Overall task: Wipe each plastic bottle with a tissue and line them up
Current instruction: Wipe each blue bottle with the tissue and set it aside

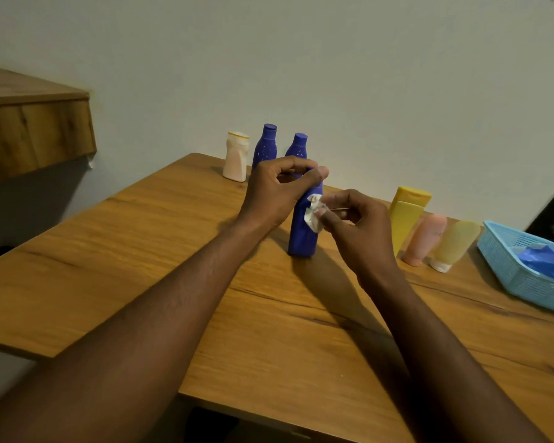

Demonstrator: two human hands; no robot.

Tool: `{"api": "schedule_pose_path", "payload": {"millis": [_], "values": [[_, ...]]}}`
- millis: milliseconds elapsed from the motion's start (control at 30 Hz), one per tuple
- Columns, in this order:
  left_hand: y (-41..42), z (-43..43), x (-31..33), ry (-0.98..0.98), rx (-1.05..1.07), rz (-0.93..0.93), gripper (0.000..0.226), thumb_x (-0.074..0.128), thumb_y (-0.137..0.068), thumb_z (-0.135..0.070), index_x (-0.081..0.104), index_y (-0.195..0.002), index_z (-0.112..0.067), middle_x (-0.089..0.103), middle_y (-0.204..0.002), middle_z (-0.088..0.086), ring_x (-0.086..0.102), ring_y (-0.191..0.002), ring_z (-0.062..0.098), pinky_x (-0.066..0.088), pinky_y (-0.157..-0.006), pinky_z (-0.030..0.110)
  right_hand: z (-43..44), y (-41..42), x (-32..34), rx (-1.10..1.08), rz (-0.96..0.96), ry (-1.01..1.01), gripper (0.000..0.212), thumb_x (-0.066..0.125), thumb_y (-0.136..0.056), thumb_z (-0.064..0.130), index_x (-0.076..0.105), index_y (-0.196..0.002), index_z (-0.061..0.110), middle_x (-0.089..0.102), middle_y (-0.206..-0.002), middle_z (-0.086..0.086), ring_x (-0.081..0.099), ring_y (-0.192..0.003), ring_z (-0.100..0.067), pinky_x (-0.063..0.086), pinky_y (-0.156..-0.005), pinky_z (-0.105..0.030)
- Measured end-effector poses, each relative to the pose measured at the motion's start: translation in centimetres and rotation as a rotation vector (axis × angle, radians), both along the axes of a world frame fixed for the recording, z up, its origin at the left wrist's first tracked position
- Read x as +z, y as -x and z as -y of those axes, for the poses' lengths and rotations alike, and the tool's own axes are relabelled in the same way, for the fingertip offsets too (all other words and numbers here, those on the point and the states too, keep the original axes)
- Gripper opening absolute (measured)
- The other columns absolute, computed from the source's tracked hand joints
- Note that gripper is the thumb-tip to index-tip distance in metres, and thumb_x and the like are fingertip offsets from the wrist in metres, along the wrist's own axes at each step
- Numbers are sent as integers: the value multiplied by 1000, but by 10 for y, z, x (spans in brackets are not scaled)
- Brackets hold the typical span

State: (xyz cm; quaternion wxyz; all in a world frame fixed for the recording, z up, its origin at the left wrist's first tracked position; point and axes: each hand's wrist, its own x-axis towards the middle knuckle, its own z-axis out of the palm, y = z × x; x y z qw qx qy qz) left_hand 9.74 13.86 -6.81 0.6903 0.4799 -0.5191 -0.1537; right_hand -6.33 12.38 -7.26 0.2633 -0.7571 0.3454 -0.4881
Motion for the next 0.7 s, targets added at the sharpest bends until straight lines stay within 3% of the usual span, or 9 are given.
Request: {"api": "schedule_pose_path", "payload": {"millis": [67,133,233,367,467,567,700], "values": [[-1,1,-1,2,0,17,30,77,-93,-29,76,-119,-15,76,-112,-4,71,-104,10,58,-88,21,-1,-3,2,-40,-35,93,16,70,-92,22,70,-108,19,69,-101,11,64,-95,-3,53,-77,-17],[-1,2,-1,5,1,24,30,77,-93,-28,76,-120,-14,76,-112,-3,71,-104,10,59,-90,23,1,-3,-1,-49,-93,132,14,72,-90,19,70,-104,20,68,-99,11,63,-93,-3,51,-75,-15],[-5,4,-1,-10,12,9,27,79,-92,-28,77,-116,-15,77,-109,-5,72,-100,9,59,-86,24,4,2,-6,8,-252,47,13,77,-84,14,73,-95,21,70,-94,8,65,-86,-6,52,-71,-23],[-8,5,0,-30,0,-16,24,79,-91,-29,78,-112,-17,77,-106,-7,72,-96,8,56,-79,21,3,5,-8,70,-361,-74,12,81,-80,15,75,-87,22,71,-86,7,69,-82,-13,60,-75,-44],[-7,5,0,-43,-18,-21,25,78,-92,-28,77,-114,-16,77,-107,-8,72,-97,6,55,-77,18,3,5,-5,18,-317,-34,11,79,-82,14,73,-88,21,70,-87,8,67,-82,-10,61,-75,-42],[-8,4,0,-54,-46,-30,23,76,-94,-27,78,-114,-17,77,-107,-9,71,-96,3,55,-75,16,1,5,-1,-73,-156,57,9,74,-86,15,73,-95,18,70,-89,9,66,-84,-8,60,-76,-35],[-2,2,-2,-54,-71,27,17,74,-96,-24,79,-110,-16,77,-100,-10,70,-91,0,54,-75,15,1,3,5,-125,-9,141,19,67,-91,9,73,-107,17,71,-98,7,66,-92,-6,55,-82,-21]]}}
